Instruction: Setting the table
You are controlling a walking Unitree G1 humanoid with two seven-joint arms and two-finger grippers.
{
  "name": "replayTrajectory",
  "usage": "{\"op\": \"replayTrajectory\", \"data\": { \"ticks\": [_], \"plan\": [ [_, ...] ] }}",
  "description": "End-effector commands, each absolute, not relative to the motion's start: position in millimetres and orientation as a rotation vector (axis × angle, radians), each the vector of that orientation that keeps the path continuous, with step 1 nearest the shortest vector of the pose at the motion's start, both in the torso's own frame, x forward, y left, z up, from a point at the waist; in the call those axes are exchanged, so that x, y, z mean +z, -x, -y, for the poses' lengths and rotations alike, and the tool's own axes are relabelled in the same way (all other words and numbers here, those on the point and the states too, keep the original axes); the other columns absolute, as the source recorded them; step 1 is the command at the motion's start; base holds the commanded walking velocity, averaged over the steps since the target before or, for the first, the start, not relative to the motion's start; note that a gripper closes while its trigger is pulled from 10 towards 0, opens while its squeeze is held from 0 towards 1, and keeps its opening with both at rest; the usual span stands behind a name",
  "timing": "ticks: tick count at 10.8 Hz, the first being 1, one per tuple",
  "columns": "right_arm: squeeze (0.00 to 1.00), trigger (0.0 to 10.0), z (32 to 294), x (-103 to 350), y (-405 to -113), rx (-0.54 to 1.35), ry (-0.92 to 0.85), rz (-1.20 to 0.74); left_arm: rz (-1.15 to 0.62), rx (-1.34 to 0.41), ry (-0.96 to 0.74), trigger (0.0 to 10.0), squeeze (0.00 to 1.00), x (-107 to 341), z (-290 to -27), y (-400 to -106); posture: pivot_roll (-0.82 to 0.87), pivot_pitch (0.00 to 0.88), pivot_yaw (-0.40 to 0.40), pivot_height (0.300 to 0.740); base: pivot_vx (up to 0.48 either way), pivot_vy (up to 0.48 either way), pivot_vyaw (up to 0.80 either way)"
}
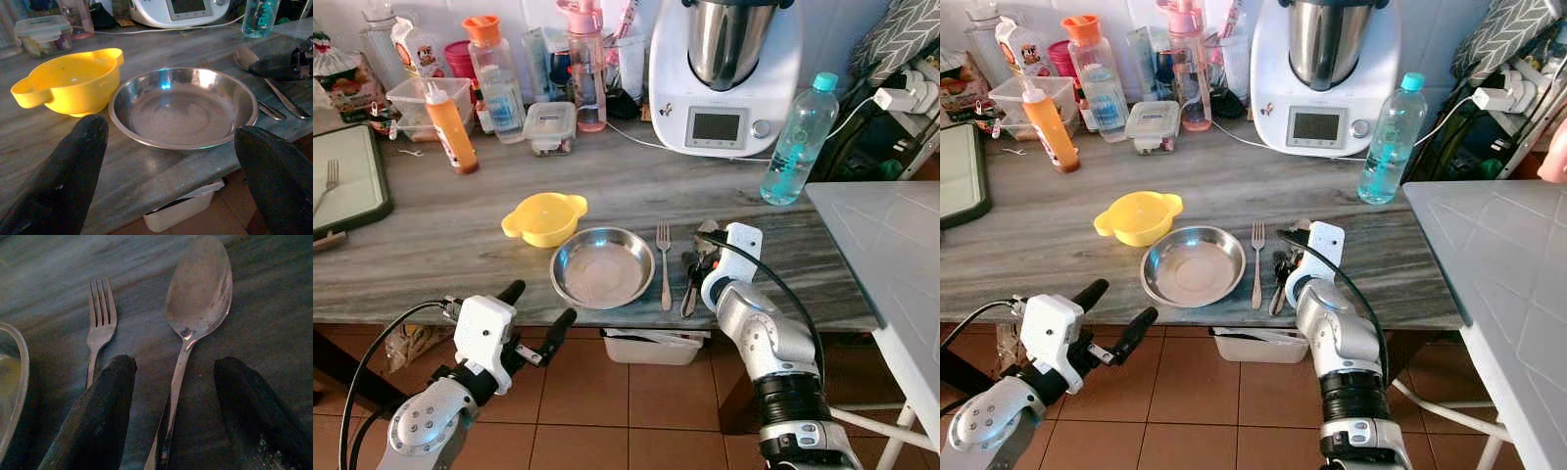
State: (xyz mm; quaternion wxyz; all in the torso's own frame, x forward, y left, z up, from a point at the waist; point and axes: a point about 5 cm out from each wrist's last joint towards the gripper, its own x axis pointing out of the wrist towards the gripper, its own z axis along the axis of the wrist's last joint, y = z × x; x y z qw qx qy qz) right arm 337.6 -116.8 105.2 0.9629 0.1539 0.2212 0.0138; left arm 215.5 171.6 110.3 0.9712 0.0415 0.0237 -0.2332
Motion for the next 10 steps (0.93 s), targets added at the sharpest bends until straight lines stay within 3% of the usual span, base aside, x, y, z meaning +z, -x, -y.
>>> {"op": "replayTrajectory", "data": {
  "ticks": [1, 2, 3, 4, 5, 10],
  "plan": [
    [0.0, 10.0, 115, 105, -340, 0.031, -0.321, -0.453, -0.054, -0.478, -0.103, 10.0, 0.0, 110, -174, -216, 0.12, 0.042, 0.02, 0.74, 0.0, 0.0, 0.0],
    [0.0, 9.7, 115, 102, -341, 0.036, -0.319, -0.467, -0.058, -0.48, -0.104, 10.0, 0.0, 108, -174, -216, 0.12, 0.042, 0.02, 0.74, 0.0, 0.0, 0.0],
    [0.0, 7.4, 114, 100, -341, 0.043, -0.314, -0.479, -0.062, -0.479, -0.104, 10.0, 0.0, 106, -175, -217, 0.12, 0.043, 0.02, 0.74, 0.0, 0.0, 0.0],
    [0.0, 1.5, 115, 96, -340, 0.049, -0.295, -0.501, -0.073, -0.476, -0.105, 10.0, 0.0, 101, -177, -218, 0.12, 0.047, 0.02, 0.74, 0.0, 0.0, 0.0],
    [0.0, 0.0, 115, 95, -340, 0.046, -0.288, -0.508, -0.079, -0.475, -0.106, 10.0, 0.0, 98, -179, -218, 0.12, 0.047, 0.021, 0.74, 0.0, 0.0, 0.0],
    [0.0, 0.0, 124, 89, -335, 0.04, -0.27, -0.523, -0.147, -0.463, -0.103, 10.0, 0.0, 54, -190, -202, 0.12, 0.05, 0.023, 0.74, 0.0, 0.0, 0.0]
  ]
}}
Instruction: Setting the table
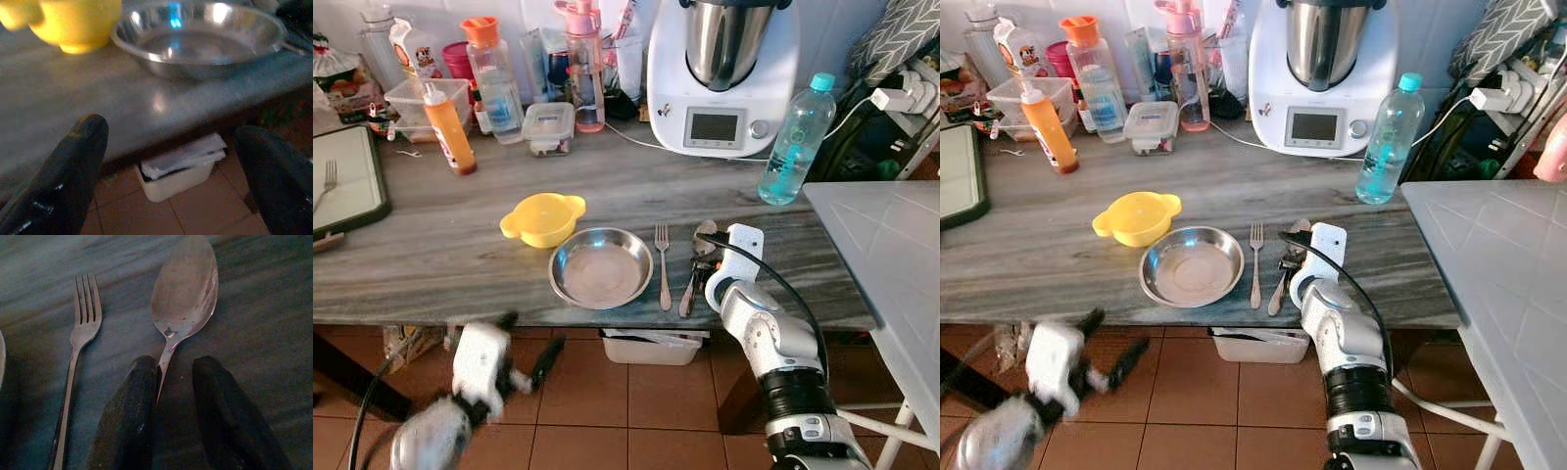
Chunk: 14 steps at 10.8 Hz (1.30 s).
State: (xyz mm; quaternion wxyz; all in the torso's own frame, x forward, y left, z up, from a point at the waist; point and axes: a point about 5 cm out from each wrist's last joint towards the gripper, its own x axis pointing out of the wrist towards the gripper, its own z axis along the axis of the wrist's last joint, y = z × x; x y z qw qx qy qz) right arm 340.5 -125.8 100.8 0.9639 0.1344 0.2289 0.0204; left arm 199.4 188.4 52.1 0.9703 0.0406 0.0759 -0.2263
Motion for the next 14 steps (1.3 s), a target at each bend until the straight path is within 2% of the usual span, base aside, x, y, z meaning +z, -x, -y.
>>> {"op": "replayTrajectory", "data": {
  "ticks": [1, 3, 5, 7, 8, 10, 12, 14],
  "plan": [
    [0.0, 0.0, 126, 88, -335, 0.043, -0.264, -0.526, -0.139, -0.467, -0.103, 10.0, 0.0, 52, -189, -195, 0.12, 0.05, 0.023, 0.74, 0.0, 0.0, 0.0],
    [0.0, 0.0, 130, 88, -335, 0.042, -0.258, -0.527, -0.15, -0.472, -0.102, 10.0, 0.0, 26, -186, -134, 0.12, 0.05, 0.025, 0.74, 0.0, 0.0, 0.0],
    [0.0, 0.0, 130, 86, -333, 0.044, -0.258, -0.532, -0.171, -0.472, -0.103, 10.0, 0.0, 17, -186, -102, 0.12, 0.05, 0.026, 0.74, 0.0, 0.0, 0.0],
    [0.0, 0.0, 131, 85, -333, 0.045, -0.259, -0.535, -0.134, -0.477, -0.106, 10.0, 0.0, 31, -182, -133, 0.12, 0.052, 0.027, 0.74, 0.0, 0.0, 0.0],
    [0.0, 0.0, 132, 84, -332, 0.046, -0.259, -0.538, -0.033, -0.462, -0.107, 10.0, 0.0, 44, -181, -138, 0.12, 0.052, 0.026, 0.74, 0.0, 0.0, 0.0],
    [0.0, 0.0, 134, 84, -332, 0.045, -0.259, -0.536, 0.05, -0.362, -0.132, 10.0, 0.0, 56, -190, -141, 0.12, 0.05, 0.025, 0.74, 0.0, 0.0, 0.0],
    [0.0, 0.0, 134, 83, -331, 0.047, -0.259, -0.536, 0.043, -0.397, -0.113, 10.0, 0.0, 58, -185, -143, 0.13, 0.049, 0.021, 0.74, 0.0, 0.0, 0.0],
    [0.0, 0.0, 135, 82, -332, 0.051, -0.25, -0.538, 0.039, -0.494, -0.102, 10.0, 0.0, 55, -166, -143, 0.12, 0.045, 0.02, 0.74, 0.0, 0.0, 0.0]
  ]
}}
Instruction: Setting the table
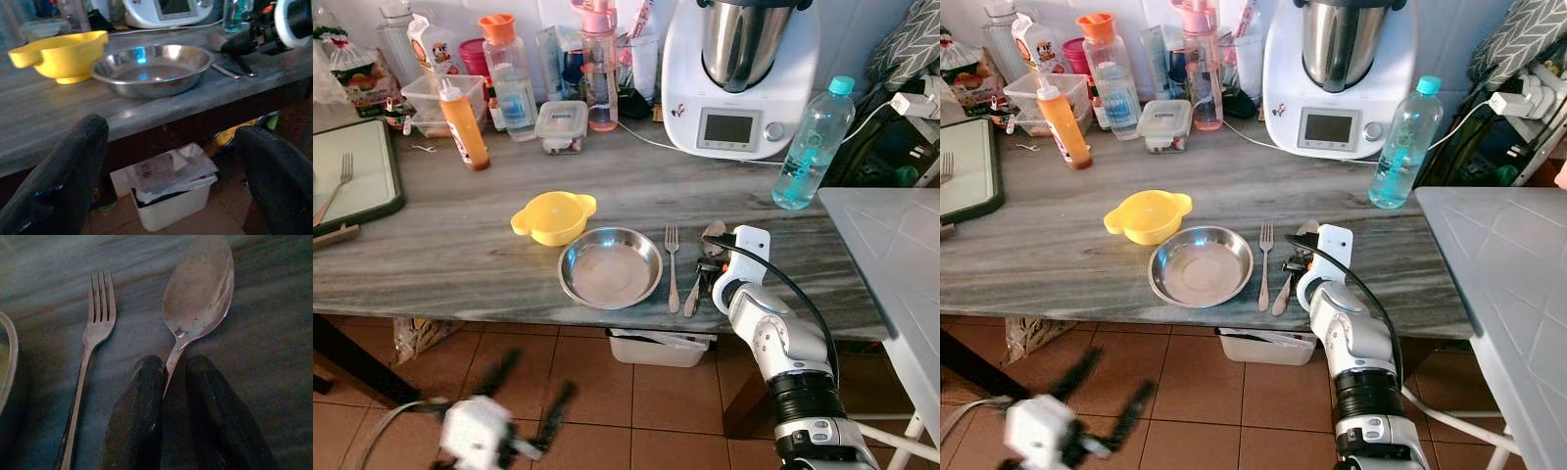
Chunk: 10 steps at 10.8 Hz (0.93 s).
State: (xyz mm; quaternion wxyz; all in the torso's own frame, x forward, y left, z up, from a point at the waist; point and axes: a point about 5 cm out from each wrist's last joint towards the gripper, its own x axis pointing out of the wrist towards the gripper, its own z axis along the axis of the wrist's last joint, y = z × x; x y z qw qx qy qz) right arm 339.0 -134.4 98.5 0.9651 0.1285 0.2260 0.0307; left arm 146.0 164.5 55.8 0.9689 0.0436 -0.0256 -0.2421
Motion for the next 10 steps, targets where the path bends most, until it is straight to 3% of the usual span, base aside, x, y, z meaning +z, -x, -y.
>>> {"op": "replayTrajectory", "data": {
  "ticks": [1, 3, 6, 10],
  "plan": [
    [0.0, 0.0, 135, 82, -332, 0.054, -0.246, -0.539, 0.032, -0.506, -0.096, 10.0, 0.0, 52, -164, -145, 0.12, 0.043, 0.02, 0.74, 0.0, 0.0, 0.0],
    [0.0, 0.0, 132, 83, -337, 0.13, -0.182, -0.523, 0.054, -0.495, -0.094, 10.0, 0.0, 51, -158, -162, 0.12, 0.043, 0.022, 0.74, 0.0, 0.0, 0.0],
    [0.0, 0.0, 132, 84, -340, 0.172, -0.127, -0.514, 0.067, -0.488, -0.098, 10.0, 0.0, 55, -168, -149, 0.11, 0.043, 0.022, 0.74, 0.0, 0.0, 0.0],
    [0.0, 0.0, 141, 87, -346, 0.2, -0.009, -0.481, 0.111, -0.48, -0.091, 10.0, 0.0, 61, -168, -157, 0.11, 0.043, 0.025, 0.74, 0.0, 0.0, 0.0]
  ]
}}
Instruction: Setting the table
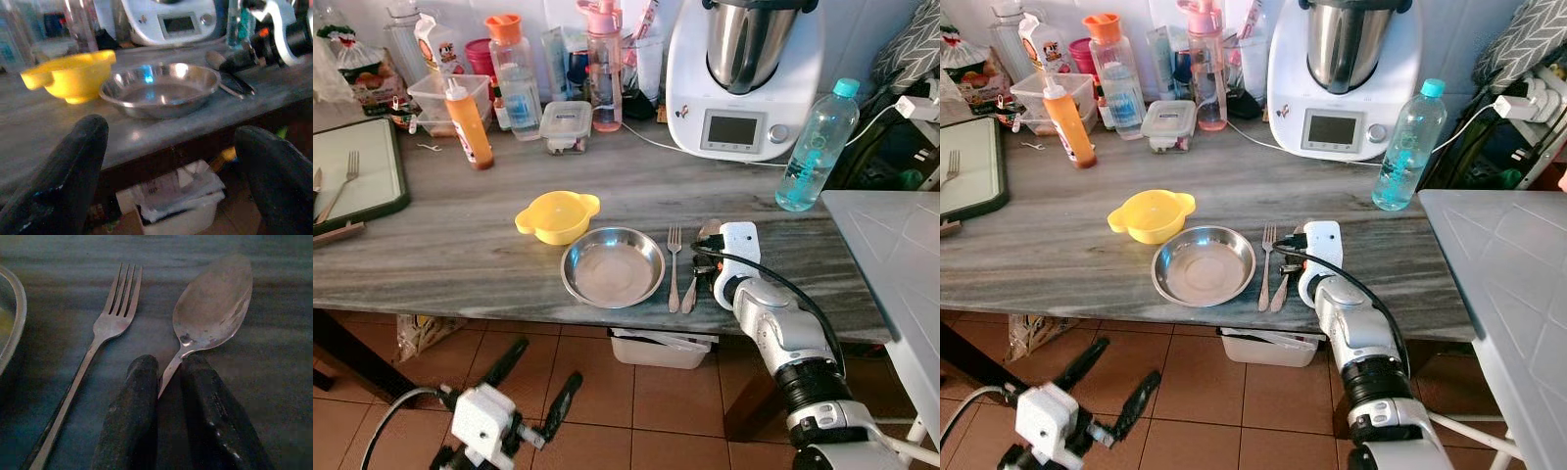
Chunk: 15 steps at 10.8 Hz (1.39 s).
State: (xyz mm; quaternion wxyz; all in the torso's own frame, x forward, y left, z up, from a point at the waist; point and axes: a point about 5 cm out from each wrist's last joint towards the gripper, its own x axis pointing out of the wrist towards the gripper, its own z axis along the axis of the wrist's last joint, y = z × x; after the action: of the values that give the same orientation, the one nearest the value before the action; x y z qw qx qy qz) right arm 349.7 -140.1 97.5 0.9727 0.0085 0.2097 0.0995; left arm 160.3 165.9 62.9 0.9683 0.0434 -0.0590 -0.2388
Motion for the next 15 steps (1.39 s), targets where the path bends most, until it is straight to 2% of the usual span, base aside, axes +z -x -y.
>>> {"op": "replayTrajectory", "data": {
  "ticks": [1, 6, 7, 8, 10, 15],
  "plan": [
    [0.0, 0.0, 141, 86, -346, 0.204, -0.002, -0.48, 0.124, -0.466, -0.089, 10.0, 0.0, 62, -169, -162, 0.11, 0.042, 0.024, 0.74, 0.0, 0.0, 0.0],
    [0.0, 0.0, 148, 81, -343, 0.247, 0.045, -0.492, 0.146, -0.45, -0.072, 10.0, 0.0, 63, -171, -166, 0.1, 0.038, 0.033, 0.74, 0.0, 0.0, 0.0],
    [0.0, 0.0, 152, 80, -342, 0.264, 0.054, -0.503, 0.25, -0.468, -0.113, 10.0, 0.0, 112, -154, -222, 0.1, 0.039, 0.035, 0.74, 0.0, 0.0, 0.0],
    [0.0, 0.0, 155, 79, -341, 0.267, 0.064, -0.507, 0.306, -0.477, -0.109, 10.0, 0.0, 156, -137, -265, 0.1, 0.041, 0.034, 0.74, 0.0, 0.0, 0.0],
    [0.0, 0.0, 158, 77, -337, 0.309, 0.086, -0.52, 0.27, -0.475, -0.088, 10.0, 0.0, 158, -135, -272, 0.1, 0.043, 0.037, 0.74, 0.0, 0.0, 0.0],
    [0.0, 0.0, 170, 75, -332, 0.254, 0.091, -0.518, 0.17, -0.47, -0.083, 10.0, 0.0, 158, -138, -275, 0.1, 0.047, 0.048, 0.74, 0.0, 0.0, 0.0]
  ]
}}
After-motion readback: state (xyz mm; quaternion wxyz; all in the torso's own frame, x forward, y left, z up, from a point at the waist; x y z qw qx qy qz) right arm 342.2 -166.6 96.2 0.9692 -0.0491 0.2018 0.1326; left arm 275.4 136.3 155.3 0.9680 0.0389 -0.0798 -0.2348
